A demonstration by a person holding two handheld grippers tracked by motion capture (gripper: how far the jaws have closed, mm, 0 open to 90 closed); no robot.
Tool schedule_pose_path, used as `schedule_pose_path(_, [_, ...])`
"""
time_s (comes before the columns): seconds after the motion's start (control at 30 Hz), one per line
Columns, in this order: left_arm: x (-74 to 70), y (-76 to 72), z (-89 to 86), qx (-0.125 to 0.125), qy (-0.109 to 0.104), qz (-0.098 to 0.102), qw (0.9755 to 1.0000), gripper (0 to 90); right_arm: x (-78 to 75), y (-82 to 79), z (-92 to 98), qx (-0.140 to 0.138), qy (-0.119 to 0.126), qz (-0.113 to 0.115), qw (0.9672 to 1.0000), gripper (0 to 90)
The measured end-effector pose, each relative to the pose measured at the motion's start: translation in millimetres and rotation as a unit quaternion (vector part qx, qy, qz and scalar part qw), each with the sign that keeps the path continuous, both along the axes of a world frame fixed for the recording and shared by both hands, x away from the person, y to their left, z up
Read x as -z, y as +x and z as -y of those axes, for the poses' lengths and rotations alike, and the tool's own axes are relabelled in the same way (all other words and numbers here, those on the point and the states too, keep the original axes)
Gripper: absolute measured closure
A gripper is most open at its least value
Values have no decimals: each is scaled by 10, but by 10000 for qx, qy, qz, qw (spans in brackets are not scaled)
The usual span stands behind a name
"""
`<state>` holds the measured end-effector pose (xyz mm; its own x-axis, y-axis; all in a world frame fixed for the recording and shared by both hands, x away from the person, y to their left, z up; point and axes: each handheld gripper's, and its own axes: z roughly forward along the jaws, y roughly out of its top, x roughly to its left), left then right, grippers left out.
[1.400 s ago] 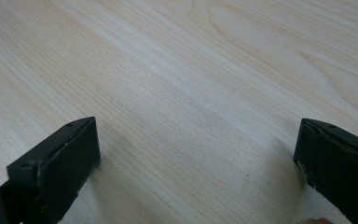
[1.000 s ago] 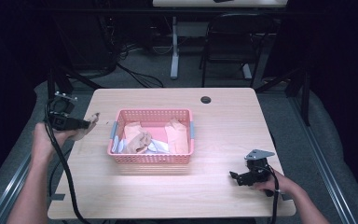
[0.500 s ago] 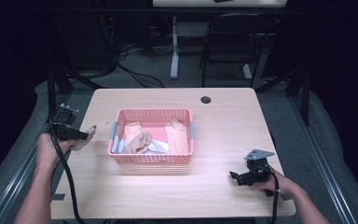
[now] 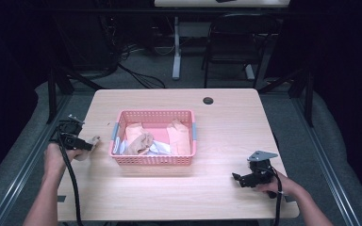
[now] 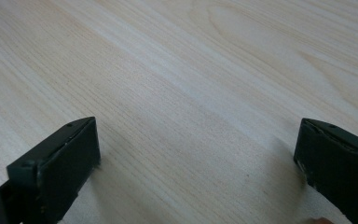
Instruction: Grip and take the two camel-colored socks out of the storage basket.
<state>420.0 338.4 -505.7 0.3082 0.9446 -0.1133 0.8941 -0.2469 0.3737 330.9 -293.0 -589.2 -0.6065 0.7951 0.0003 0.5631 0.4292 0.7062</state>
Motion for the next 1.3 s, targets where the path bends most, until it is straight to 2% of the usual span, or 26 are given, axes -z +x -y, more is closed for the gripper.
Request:
schedule_pose_path(0.1, [63,8,9,13,63,-70,10000,814,2,1,-1,0,11,18,10000,0])
schedule_pose_path(0.4, [187,19,-10,-28,14,-213,9998,798,2,1,-1,-3,6,18,10000,0])
schedule_pose_path(0.6, [229,7,-44,-37,-81,-328,9994,750,1,0,-1,2,4,7,10000,0])
schedule_pose_path(0.7, [205,-10,-59,-99,-93,-239,9996,666,1,0,-2,5,10,9,10000,0])
schedule_pose_path(0.73, [167,-24,-68,-125,-68,-212,9997,594,2,0,-2,6,13,9,10000,0])
schedule_pose_path(0.93, [-35,-63,-86,-180,-64,7,9998,396,1,0,-1,2,3,7,10000,0])
schedule_pose_path(0.97, [-35,-63,-86,-180,-64,7,9998,361,1,0,-1,2,3,7,10000,0])
schedule_pose_path(1.0, [-106,-72,-85,-173,-47,73,9998,361,1,0,-2,5,7,9,10000,0])
schedule_pose_path(1.03, [-193,-84,-74,-145,-48,163,9998,295,1,0,-2,6,9,9,10000,0])
schedule_pose_path(1.13, [-333,-103,-27,-70,-56,343,9994,228,1,0,-1,3,4,7,10000,0])
schedule_pose_path(1.3, [-565,-116,150,157,-47,586,9981,154,1,-1,-2,6,9,5,10000,0])
